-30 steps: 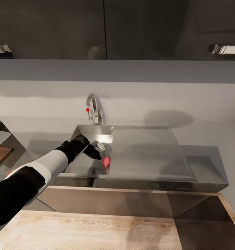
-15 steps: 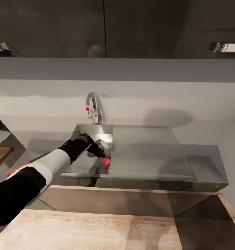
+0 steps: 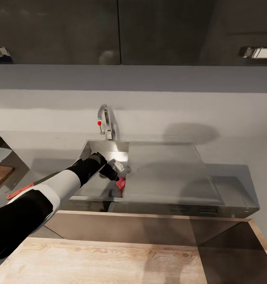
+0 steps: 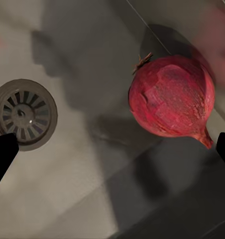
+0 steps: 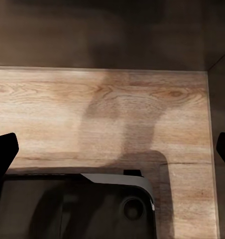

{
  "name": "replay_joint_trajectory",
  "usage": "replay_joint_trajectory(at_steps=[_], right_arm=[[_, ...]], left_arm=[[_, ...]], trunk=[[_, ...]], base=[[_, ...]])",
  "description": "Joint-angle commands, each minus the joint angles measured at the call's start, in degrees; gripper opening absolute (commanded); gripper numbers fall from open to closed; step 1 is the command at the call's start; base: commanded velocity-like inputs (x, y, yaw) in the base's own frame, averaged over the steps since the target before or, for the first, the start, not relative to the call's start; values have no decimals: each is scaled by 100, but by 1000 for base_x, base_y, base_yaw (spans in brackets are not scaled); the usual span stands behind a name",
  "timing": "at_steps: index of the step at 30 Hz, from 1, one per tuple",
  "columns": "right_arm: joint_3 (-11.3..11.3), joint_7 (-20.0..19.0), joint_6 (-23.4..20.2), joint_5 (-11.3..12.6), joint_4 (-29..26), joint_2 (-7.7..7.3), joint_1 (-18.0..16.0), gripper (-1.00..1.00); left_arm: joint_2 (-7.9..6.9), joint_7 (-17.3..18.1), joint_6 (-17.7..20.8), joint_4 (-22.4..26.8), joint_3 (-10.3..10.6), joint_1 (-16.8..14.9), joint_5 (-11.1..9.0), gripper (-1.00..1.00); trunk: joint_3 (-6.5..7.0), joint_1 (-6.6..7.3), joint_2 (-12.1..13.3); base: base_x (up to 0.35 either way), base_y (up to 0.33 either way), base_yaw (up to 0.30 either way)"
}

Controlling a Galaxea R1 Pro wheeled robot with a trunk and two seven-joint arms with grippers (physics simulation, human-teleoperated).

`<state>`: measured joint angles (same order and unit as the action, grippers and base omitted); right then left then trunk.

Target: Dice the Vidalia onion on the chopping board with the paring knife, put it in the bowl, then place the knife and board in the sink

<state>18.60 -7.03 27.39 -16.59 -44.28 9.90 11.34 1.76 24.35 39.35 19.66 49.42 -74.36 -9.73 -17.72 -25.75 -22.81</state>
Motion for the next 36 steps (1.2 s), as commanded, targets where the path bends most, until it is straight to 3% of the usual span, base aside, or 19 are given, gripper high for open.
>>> replay_joint_trajectory(at_steps=[1, 14, 36], right_arm=[[39, -54, 12, -20, -11, 10, 0, 100], [39, -54, 12, -22, -11, 10, 0, 100], [39, -53, 12, -22, -11, 10, 0, 100]], left_arm=[[3, -10, 29, 3, 41, -8, -57, 100], [113, -10, 27, 9, 50, -8, -55, 100], [156, -18, 20, 3, 66, 100, -55, 100]], trunk=[[-14, -4, -11], [-77, -4, -11], [-188, -4, -11]], base=[[0, 0, 0], [0, 0, 0], [0, 0, 0]])
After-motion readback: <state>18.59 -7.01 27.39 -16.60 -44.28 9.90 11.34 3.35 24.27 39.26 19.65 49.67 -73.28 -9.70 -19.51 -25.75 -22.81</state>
